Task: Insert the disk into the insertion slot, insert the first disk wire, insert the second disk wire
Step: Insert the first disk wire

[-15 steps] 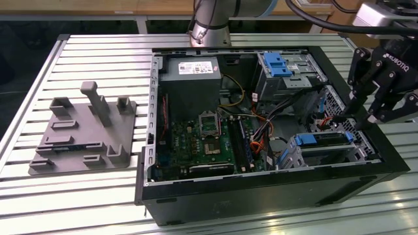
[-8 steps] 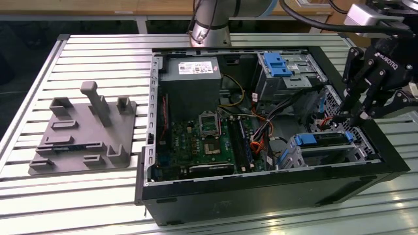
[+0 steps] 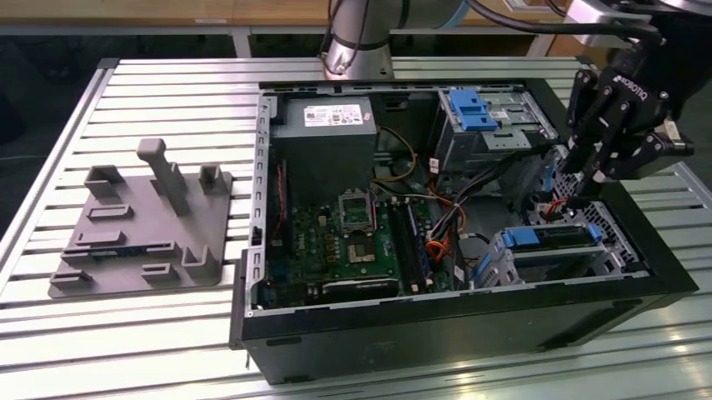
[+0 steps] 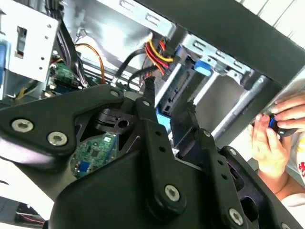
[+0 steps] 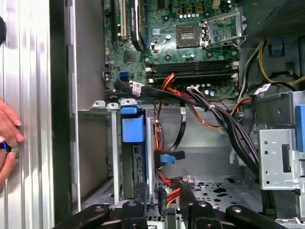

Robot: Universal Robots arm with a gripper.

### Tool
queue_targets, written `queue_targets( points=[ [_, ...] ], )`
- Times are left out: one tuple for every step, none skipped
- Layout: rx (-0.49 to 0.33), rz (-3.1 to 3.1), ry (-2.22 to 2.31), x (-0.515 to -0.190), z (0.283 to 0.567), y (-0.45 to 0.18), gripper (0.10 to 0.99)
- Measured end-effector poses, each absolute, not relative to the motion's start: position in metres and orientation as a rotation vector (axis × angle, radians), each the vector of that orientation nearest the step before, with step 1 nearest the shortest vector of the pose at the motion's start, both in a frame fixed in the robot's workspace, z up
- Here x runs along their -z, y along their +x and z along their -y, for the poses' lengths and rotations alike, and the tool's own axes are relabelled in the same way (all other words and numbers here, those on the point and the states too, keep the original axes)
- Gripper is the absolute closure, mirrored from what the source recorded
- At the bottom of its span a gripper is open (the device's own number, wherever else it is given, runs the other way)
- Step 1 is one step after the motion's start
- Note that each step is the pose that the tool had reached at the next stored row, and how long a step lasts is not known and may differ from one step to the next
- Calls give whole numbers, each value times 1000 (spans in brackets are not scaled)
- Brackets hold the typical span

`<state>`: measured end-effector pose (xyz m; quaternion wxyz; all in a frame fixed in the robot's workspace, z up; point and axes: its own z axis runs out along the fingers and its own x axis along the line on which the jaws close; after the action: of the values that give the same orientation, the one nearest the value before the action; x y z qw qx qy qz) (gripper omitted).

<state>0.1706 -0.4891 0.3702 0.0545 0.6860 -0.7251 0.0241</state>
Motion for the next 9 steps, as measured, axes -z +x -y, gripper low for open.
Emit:
queue_targets(
  points=[
    [-68, 2199, 2081, -369, 488, 173, 671],
    [-63, 2196, 2079, -368, 488, 177, 671],
    [-59, 2194, 2077, -367, 487, 180, 671],
    [-54, 2191, 2075, -366, 487, 183, 671],
    [-50, 2188, 2073, -365, 487, 186, 671],
    [-46, 2185, 2071, -363, 486, 188, 671],
    [-43, 2183, 2069, -362, 485, 189, 671],
    [-40, 2181, 2067, -361, 485, 190, 671],
    [-37, 2179, 2066, -360, 484, 190, 671]
  ],
)
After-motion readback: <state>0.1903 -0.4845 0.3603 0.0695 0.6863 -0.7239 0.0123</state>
